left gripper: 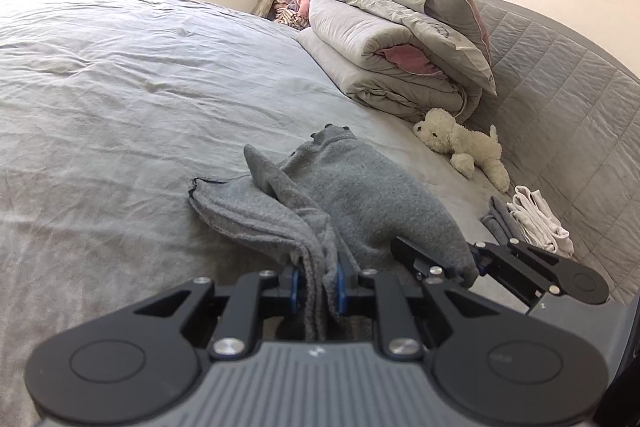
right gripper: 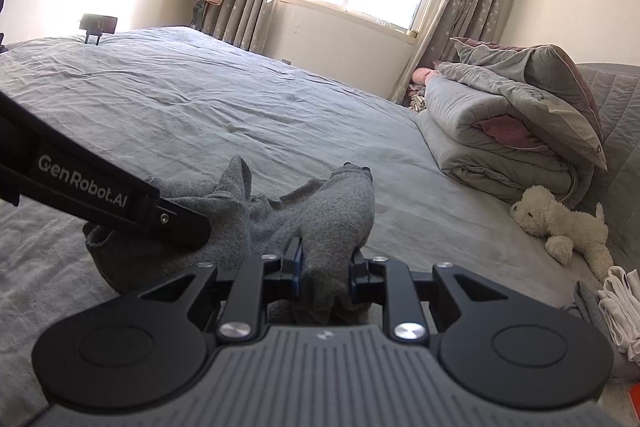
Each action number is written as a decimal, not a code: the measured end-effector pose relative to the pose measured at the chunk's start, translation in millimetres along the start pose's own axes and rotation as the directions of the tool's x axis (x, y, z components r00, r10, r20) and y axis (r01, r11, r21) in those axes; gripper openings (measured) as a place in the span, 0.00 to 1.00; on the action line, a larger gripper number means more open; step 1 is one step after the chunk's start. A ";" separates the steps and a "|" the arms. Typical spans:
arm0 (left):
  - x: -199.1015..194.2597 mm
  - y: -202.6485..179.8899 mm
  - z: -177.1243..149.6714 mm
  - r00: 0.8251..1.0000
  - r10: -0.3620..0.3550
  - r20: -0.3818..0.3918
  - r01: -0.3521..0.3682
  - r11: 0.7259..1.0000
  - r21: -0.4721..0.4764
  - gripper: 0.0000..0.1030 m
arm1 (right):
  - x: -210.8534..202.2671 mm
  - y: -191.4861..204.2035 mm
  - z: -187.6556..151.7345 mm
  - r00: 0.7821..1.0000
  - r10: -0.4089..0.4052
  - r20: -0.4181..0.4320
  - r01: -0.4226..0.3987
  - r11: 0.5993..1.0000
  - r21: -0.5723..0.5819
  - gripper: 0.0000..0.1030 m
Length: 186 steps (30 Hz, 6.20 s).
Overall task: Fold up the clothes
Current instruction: 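Grasp the bundle end with both grippers and lift it off the bed, then carry the lifted grey shirt bundle with both grippers toward the folded clothes stack, then lower the shirt bundle onto the folded clothes stack and open both grippers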
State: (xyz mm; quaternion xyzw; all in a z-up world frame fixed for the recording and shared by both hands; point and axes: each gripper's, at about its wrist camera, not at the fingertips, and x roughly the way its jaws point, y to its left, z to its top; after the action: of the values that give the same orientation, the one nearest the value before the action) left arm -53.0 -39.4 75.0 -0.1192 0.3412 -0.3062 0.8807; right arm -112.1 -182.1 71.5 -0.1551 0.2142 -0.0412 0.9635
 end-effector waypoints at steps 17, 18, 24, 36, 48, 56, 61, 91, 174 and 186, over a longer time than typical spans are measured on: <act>-12.0 -7.4 2.2 0.998 0.027 0.057 -0.029 0.999 0.034 0.16 | -9.7 4.0 3.1 0.997 -0.033 0.065 0.037 0.998 -0.050 0.22; -13.7 -8.3 2.6 0.998 0.027 0.064 -0.030 0.999 0.035 0.16 | -11.4 4.0 3.9 0.996 -0.037 0.076 0.041 0.998 -0.053 0.22; -30.1 -19.4 8.1 0.991 0.017 0.136 -0.026 0.998 0.063 0.16 | -26.3 3.0 9.0 0.982 -0.075 0.172 0.090 0.992 -0.084 0.22; -34.9 -21.8 7.1 0.991 0.018 0.130 -0.029 0.996 0.083 0.16 | -26.1 4.2 8.0 0.974 -0.094 0.207 0.125 0.982 -0.144 0.21; -30.9 -9.7 5.8 0.993 0.062 0.096 -0.070 0.993 0.090 0.16 | -18.3 21.2 3.5 0.974 -0.084 0.209 0.126 0.972 -0.198 0.21; -28.9 -13.5 2.3 0.993 0.063 0.096 -0.074 0.991 0.113 0.16 | -23.8 18.4 2.1 0.969 -0.094 0.227 0.144 0.967 -0.212 0.21; -31.5 -13.1 2.2 0.993 0.058 0.101 -0.070 0.991 0.112 0.16 | -25.3 17.4 2.7 0.967 -0.094 0.237 0.146 0.965 -0.216 0.21; -27.7 -11.9 1.3 0.992 0.082 0.094 -0.093 0.987 0.127 0.16 | -18.7 18.2 6.4 0.964 -0.082 0.251 0.138 0.967 -0.212 0.20; 236.1 -383.0 -12.8 0.975 -0.135 -0.177 0.152 0.984 0.091 0.50 | -55.7 -482.6 -163.1 0.854 -0.407 -0.322 0.514 0.752 0.412 0.54; 169.2 -401.0 -0.8 0.999 0.020 -0.043 -0.005 0.946 0.325 0.51 | -95.6 -447.1 -136.0 0.886 -0.361 -0.291 0.461 0.755 0.466 0.54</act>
State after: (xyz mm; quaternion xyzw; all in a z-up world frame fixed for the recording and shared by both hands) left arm -139.1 -458.9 153.0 0.0367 0.3071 -0.3551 0.8822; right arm -262.2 -630.5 134.3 0.0737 0.2426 -0.3231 0.9117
